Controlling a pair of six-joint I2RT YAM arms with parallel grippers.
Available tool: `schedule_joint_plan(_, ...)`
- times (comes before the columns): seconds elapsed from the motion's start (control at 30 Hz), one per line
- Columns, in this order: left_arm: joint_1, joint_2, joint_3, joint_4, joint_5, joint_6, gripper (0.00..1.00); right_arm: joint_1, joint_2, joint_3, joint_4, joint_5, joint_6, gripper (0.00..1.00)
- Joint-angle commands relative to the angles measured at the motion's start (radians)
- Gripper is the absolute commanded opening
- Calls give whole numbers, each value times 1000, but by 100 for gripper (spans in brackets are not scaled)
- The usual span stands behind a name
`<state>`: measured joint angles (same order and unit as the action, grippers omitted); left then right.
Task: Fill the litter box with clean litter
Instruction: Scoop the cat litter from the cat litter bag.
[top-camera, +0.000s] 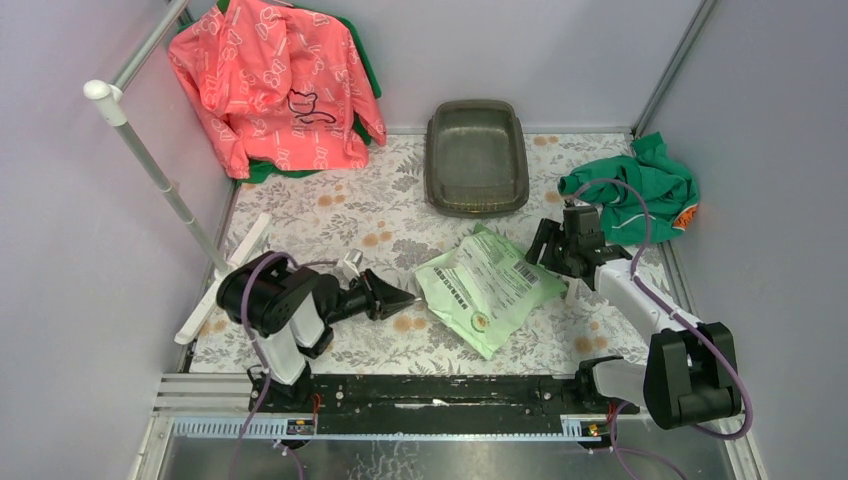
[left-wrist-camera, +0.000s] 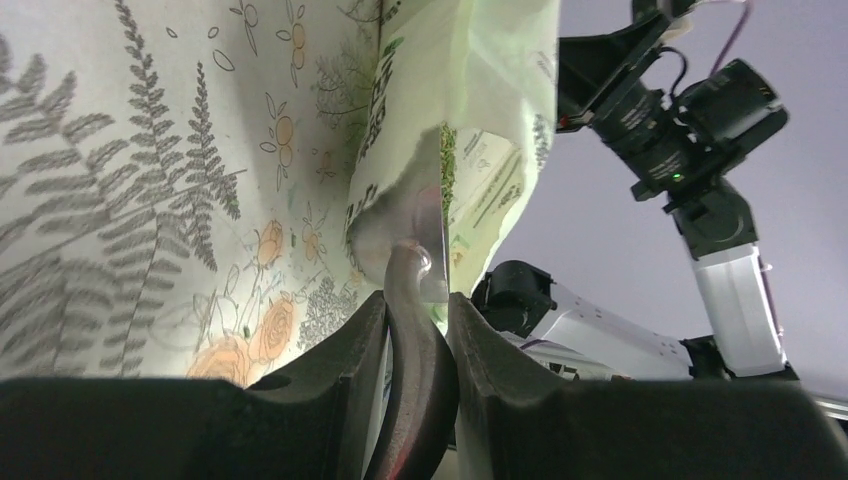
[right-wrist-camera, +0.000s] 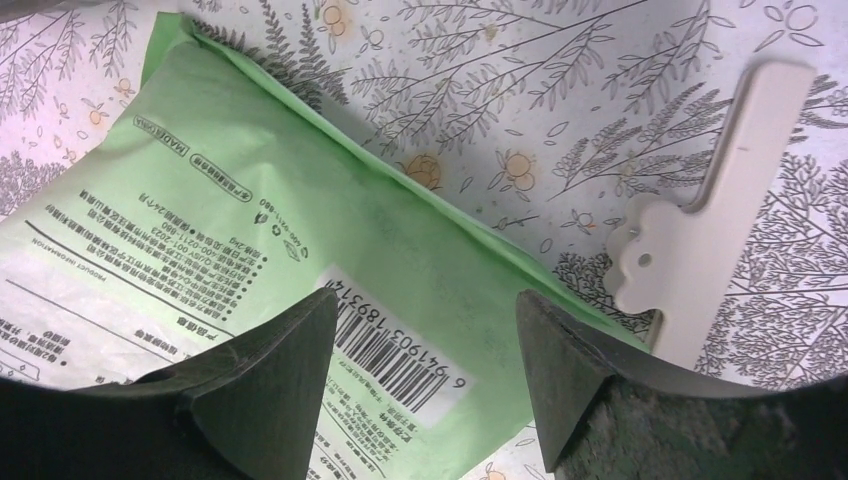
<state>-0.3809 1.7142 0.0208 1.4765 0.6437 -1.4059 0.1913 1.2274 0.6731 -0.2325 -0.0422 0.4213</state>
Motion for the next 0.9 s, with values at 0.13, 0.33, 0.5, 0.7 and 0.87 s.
schedule_joint_plan(0.13,-143,204,149,135,-142,46,0,-58,-37,43,-3,2,-19,73)
schedule_joint_plan(0.33,-171,333,284,133,-170,48,0,-74,-65,40,-4,2,-10,74)
schedule_joint_plan(0.5,-234,447,416,133,-206,14,0,-84,-79,46,-10,2,-9,74)
schedule_joint_plan(0.7,-284,535,522,133,-267,-11,0,-117,-81,34,-3,-4,-9,75)
schedule_joint_plan(0.87,-285,569,599,121,-260,-32,0,-138,-75,14,13,-10,-5,75)
